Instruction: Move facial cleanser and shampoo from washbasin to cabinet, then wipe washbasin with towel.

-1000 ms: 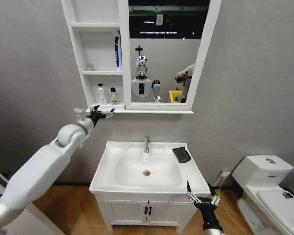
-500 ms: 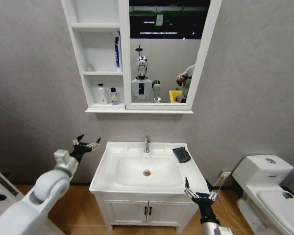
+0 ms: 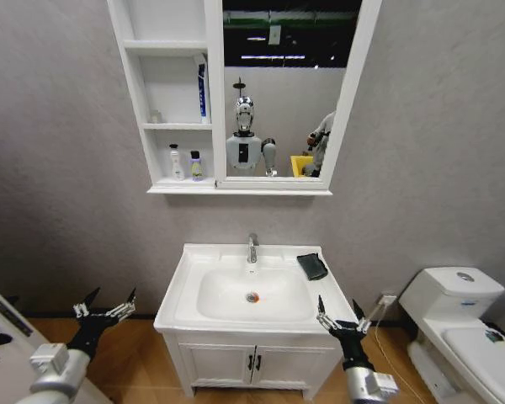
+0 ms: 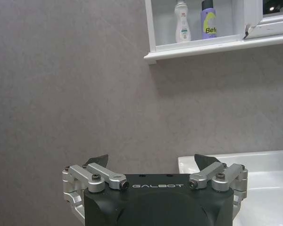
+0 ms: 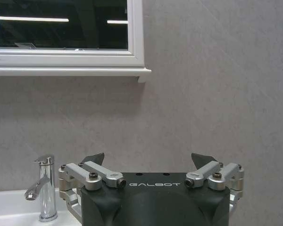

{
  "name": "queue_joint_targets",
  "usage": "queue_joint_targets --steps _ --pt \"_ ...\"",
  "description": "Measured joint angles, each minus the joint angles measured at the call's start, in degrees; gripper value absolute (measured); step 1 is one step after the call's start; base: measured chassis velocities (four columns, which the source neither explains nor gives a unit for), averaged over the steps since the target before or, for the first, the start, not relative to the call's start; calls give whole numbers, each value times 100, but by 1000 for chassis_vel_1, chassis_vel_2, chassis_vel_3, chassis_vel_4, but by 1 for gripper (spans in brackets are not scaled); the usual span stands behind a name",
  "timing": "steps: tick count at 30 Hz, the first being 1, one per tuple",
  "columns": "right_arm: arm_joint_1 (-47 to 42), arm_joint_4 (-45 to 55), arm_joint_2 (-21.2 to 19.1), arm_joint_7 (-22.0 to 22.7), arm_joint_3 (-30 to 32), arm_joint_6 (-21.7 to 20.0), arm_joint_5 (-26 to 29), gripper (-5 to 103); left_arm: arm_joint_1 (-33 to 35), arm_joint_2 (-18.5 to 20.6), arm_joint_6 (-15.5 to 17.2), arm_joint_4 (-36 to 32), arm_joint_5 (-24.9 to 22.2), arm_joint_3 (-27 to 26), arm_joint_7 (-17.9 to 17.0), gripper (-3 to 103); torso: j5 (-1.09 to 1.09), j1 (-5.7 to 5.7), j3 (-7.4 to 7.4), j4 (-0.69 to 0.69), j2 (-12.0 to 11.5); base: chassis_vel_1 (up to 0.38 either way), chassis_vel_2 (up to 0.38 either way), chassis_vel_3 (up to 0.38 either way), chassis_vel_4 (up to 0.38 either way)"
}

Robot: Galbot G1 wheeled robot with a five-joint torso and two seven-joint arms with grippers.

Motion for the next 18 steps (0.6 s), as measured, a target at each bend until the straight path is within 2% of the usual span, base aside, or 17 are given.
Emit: queue_joint_targets --steps 2,3,5,18 --pt "25 18 -2 -6 22 -24 14 100 58 -111 -35 -46 116 -21 37 100 0 0 0 0 0 0 0 0 0" --pt "57 96 2 -21 78 -91 43 100 288 -594 -111 -290 406 23 138 100 0 0 0 1 0 0 0 0 0" --pt "42 116 15 -22 79 -91 41 100 296 -685 -114 -304 448 92 140 100 0 0 0 1 0 0 0 0 0" --pt "-120 158 108 1 78 -7 -28 100 123 -763 -117 -243 603 287 138 100 -1 1 0 0 0 0 0 0 0"
